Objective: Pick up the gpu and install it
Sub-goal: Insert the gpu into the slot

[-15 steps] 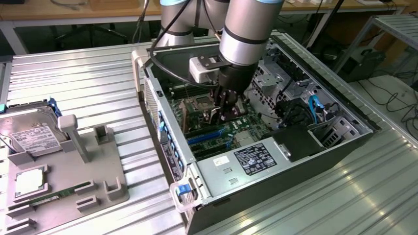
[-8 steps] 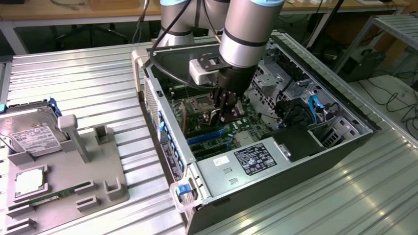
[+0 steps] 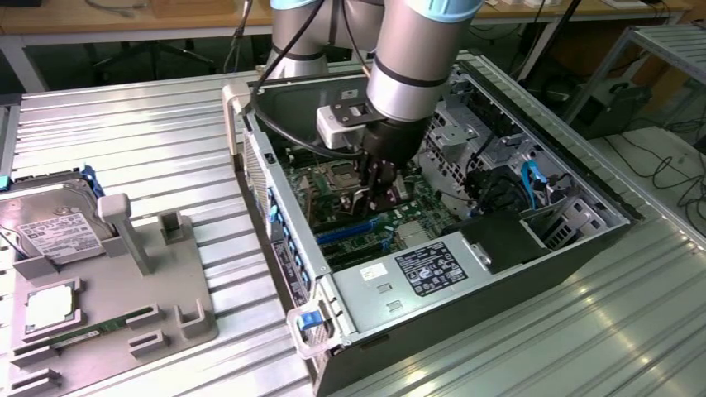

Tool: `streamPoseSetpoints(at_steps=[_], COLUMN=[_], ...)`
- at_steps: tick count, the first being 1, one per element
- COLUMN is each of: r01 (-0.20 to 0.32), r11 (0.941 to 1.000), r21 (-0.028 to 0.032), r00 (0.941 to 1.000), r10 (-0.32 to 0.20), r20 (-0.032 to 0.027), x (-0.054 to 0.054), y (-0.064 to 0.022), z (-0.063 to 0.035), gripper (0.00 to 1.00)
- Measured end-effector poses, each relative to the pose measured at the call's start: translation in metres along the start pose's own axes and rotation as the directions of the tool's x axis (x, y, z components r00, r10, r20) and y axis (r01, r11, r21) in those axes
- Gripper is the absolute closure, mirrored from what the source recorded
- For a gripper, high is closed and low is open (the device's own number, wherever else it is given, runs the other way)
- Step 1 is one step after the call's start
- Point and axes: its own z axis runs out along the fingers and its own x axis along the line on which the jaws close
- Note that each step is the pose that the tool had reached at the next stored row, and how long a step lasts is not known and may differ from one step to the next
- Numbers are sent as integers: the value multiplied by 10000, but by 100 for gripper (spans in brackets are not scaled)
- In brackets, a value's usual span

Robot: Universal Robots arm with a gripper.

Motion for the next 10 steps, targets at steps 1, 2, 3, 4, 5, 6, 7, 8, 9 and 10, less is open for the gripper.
streamPoseSetpoints(at_steps=[1,2,3,4,5,6,7,8,9,10], r01=[-2,-2,-2,-1,-1,-2,-1,-1,-1,-2], r11=[10000,10000,10000,10000,10000,10000,10000,10000,10000,10000], r21=[0,0,0,0,1,1,1,1,2,2], r00=[10000,10000,10000,10000,10000,10000,10000,10000,10000,10000], r10=[2,2,2,1,1,2,1,1,1,2], r20=[1,2,1,1,2,2,2,2,6,6], x=[0,0,0,1,1,1,1,1,2,4], y=[9,26,31,31,32,32,32,32,32,32], z=[4,7,9,10,11,11,11,11,14,16], gripper=[72,72,72,72,72,72,72,72,72,72])
